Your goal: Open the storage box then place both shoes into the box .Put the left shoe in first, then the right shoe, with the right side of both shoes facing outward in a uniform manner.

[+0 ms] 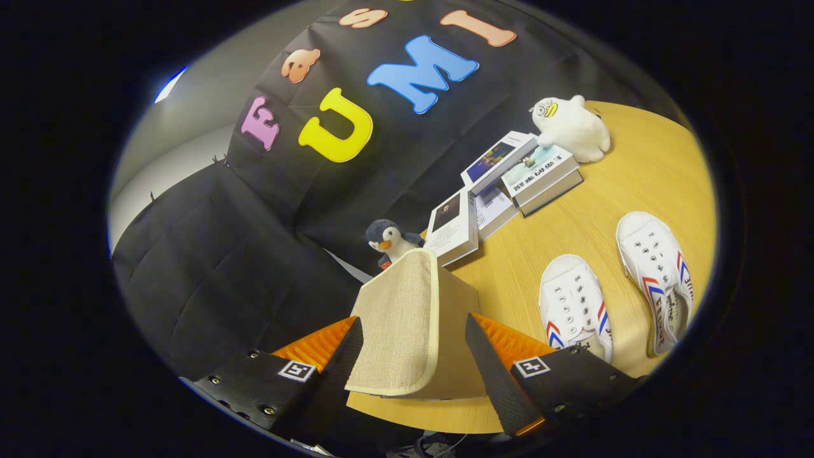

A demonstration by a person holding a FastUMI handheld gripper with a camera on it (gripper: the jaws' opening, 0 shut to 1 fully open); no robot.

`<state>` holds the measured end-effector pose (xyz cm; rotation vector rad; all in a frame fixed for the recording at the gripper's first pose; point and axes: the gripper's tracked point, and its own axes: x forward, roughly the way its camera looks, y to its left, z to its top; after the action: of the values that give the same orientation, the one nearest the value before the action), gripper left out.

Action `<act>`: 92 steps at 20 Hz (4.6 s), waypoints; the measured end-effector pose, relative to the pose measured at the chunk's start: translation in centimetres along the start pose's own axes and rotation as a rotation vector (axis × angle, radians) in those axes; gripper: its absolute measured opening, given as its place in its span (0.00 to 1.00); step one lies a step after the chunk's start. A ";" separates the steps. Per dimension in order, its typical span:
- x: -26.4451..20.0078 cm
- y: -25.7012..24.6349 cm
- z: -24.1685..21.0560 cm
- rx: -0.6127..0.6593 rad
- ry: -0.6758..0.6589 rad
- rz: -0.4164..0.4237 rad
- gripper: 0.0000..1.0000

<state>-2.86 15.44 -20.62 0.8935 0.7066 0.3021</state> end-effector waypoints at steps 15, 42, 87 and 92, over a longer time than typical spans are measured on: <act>2.8 -0.1 -5.3 0.255 0.166 0.069 0.86; 1.4 13.2 -3.4 0.034 0.230 0.215 0.02; 6.3 22.0 -3.2 -0.616 0.112 0.154 0.97; 4.9 17.8 0.3 -0.636 0.064 0.064 0.97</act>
<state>1.77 28.49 -8.48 0.3014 0.5881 0.5758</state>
